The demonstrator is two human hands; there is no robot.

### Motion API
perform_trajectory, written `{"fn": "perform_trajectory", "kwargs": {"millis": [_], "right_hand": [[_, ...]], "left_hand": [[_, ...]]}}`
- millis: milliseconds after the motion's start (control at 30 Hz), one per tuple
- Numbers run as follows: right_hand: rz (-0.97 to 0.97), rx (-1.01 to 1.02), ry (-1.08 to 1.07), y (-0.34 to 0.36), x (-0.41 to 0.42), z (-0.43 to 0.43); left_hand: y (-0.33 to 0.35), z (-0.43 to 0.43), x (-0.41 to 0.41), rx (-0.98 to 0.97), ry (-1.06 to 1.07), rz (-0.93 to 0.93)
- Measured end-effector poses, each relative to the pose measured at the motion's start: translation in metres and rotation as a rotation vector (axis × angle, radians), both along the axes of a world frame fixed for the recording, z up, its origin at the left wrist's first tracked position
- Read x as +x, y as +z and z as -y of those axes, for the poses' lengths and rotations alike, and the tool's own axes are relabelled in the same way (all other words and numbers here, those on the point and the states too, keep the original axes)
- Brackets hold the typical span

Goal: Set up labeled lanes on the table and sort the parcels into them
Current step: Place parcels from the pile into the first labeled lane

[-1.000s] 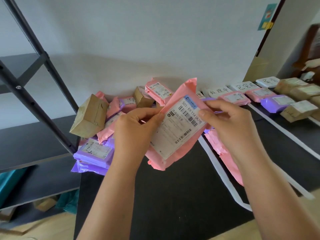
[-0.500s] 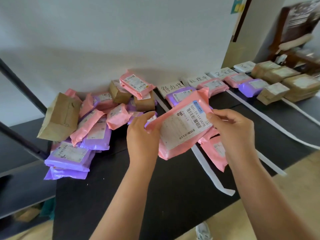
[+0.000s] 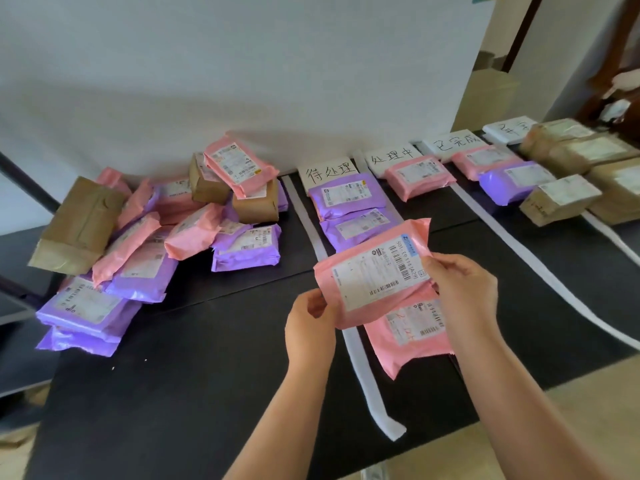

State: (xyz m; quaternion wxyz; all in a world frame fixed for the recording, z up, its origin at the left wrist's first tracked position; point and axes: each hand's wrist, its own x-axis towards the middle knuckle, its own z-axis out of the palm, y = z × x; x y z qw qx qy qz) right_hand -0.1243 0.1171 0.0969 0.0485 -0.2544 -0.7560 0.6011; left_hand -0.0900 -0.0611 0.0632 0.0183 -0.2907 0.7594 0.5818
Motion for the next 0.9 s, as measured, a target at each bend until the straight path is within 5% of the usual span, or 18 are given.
{"fn": "perform_trajectory", "kwargs": {"millis": [900], "right_hand": [[0.146, 0.416, 0.338, -0.118, -0.238, -0.014]], "left_hand": [[-0.081, -0.01, -0.227, -0.215, -0.096, 0.053]]}}
